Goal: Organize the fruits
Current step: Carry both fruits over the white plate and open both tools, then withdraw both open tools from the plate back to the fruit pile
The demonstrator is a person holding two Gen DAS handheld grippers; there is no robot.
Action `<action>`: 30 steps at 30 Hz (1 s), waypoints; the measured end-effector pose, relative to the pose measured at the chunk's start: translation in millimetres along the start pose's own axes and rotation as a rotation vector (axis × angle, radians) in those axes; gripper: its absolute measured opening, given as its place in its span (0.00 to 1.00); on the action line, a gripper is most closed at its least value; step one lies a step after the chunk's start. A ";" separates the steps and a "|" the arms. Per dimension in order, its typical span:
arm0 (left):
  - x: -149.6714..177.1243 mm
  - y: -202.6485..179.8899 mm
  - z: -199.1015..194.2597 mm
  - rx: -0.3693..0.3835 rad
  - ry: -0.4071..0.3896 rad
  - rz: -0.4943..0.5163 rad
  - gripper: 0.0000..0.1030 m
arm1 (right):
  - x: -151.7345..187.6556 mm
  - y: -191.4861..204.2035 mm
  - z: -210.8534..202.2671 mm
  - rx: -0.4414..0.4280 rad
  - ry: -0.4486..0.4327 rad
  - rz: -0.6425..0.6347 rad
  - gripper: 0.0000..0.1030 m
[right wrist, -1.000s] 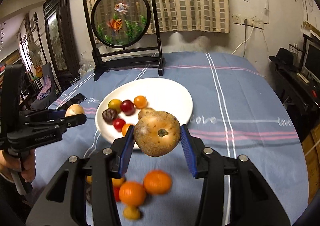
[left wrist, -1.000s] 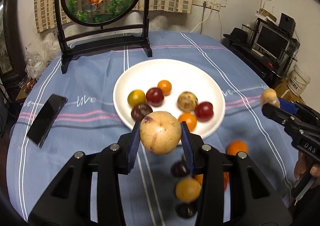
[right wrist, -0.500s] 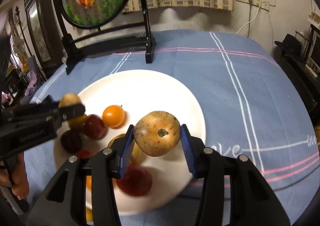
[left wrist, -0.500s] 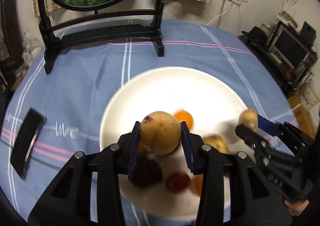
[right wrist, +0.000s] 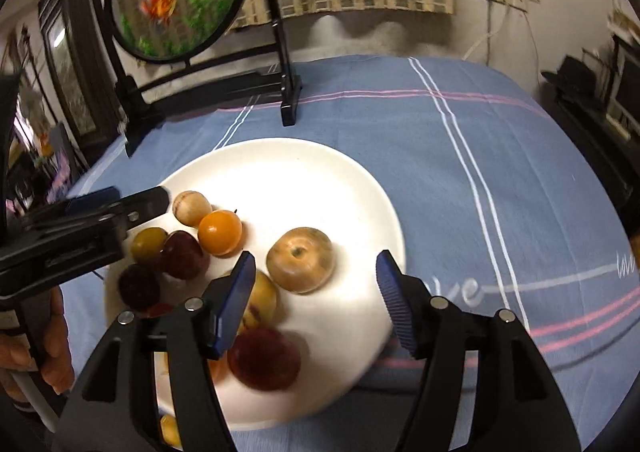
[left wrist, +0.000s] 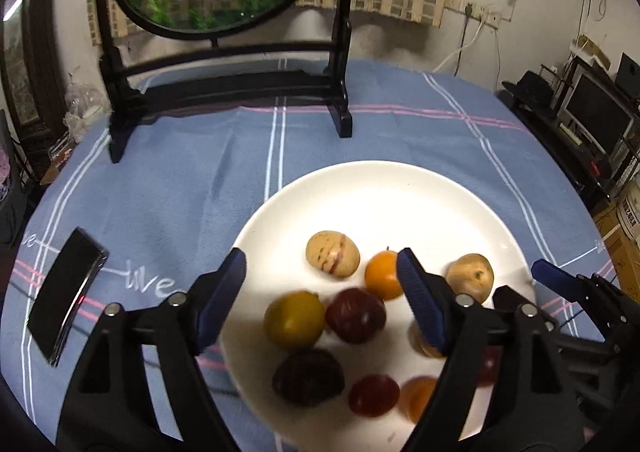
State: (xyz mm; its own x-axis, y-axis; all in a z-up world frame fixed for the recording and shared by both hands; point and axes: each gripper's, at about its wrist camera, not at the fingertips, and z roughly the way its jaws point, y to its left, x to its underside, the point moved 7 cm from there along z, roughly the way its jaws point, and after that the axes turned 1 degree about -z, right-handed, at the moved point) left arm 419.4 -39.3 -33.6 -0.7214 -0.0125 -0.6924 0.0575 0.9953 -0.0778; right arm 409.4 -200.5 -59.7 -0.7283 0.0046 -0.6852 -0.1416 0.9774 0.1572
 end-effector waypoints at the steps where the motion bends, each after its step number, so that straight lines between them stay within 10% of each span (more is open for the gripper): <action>1: 2.8 -0.1 -7.3 0.000 -0.010 -0.001 0.81 | 2.9 -3.2 -6.1 -0.007 -0.001 0.021 0.62; 30: 180.2 23.4 -132.6 0.046 0.038 0.008 0.93 | 161.6 -18.4 -118.9 -0.067 0.008 0.216 0.73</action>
State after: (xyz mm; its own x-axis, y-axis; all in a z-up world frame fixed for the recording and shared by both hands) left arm 199.2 -5.5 -65.1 -0.7462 0.0003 -0.6657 0.0948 0.9899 -0.1057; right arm 214.6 -242.9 -88.8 -0.7516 0.2104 -0.6252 -0.0258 0.9376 0.3466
